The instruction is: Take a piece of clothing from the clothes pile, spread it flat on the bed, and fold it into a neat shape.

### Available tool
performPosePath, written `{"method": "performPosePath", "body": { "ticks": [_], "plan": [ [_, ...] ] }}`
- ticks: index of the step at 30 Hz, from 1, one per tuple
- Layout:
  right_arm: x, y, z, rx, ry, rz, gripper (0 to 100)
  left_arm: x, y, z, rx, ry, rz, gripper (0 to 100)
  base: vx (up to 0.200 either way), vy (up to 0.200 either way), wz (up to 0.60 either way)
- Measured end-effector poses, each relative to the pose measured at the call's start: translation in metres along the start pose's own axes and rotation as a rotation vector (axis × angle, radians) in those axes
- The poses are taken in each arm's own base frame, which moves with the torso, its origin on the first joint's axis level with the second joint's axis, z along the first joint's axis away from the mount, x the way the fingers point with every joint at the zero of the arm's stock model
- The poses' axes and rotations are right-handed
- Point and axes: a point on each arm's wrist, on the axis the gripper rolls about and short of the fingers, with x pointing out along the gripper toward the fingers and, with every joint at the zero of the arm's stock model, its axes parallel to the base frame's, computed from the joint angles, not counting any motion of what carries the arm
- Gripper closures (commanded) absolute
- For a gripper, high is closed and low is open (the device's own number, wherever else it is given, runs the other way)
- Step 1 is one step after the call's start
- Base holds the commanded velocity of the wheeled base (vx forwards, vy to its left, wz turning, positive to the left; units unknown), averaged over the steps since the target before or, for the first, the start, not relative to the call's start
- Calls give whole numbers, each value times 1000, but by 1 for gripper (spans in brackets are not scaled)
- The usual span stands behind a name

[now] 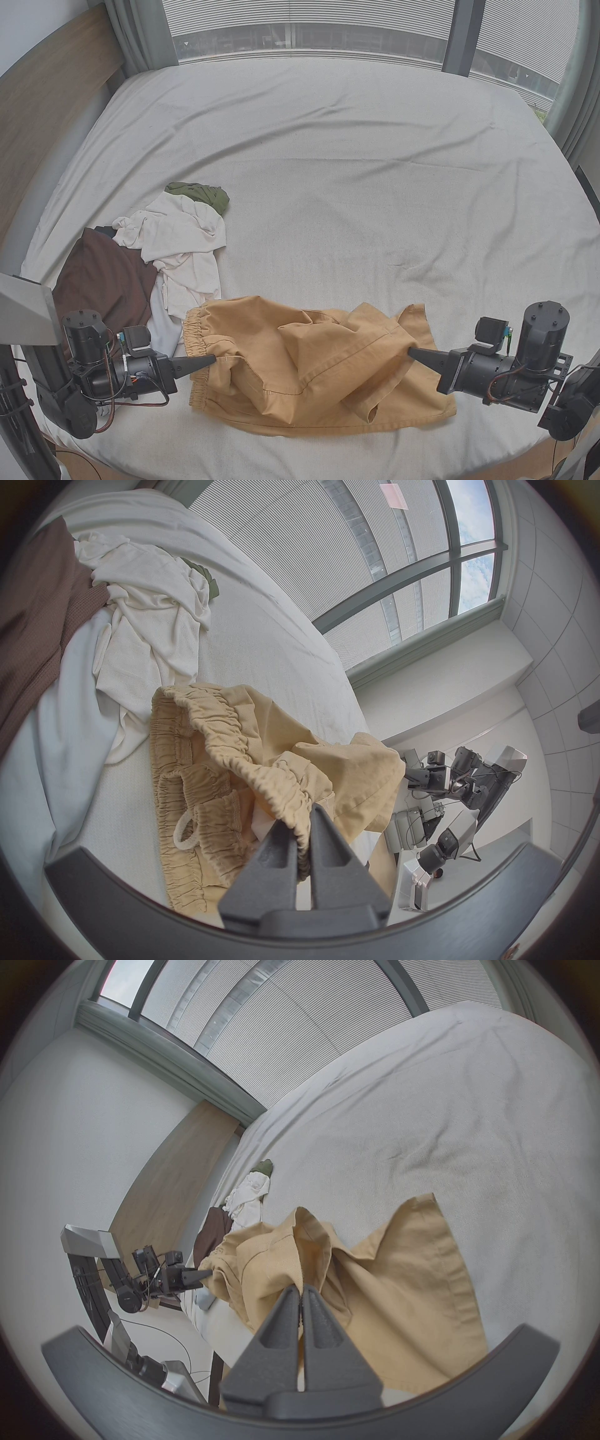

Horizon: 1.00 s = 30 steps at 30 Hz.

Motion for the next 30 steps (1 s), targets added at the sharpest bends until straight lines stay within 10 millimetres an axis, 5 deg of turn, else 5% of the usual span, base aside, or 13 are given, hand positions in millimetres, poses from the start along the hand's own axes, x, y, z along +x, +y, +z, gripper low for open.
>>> {"method": "performPosePath", "body": {
  "ticks": [7,19,20,30],
  "plan": [
    [-4,-4,-8,3,45,5,100,0,0,1,3,-6,2,100,0,0,0],
    [18,10,-29,-22,153,147,100,-1,1,2,7,-10,2,100,0,0,0],
    [20,11,-30,-26,144,160,0,-1,1,2,8,-10,2,100,0,0,0],
    [36,14,-32,-39,75,223,0,-1,0,3,23,-10,0,100,0,0,0]
  ]
}}
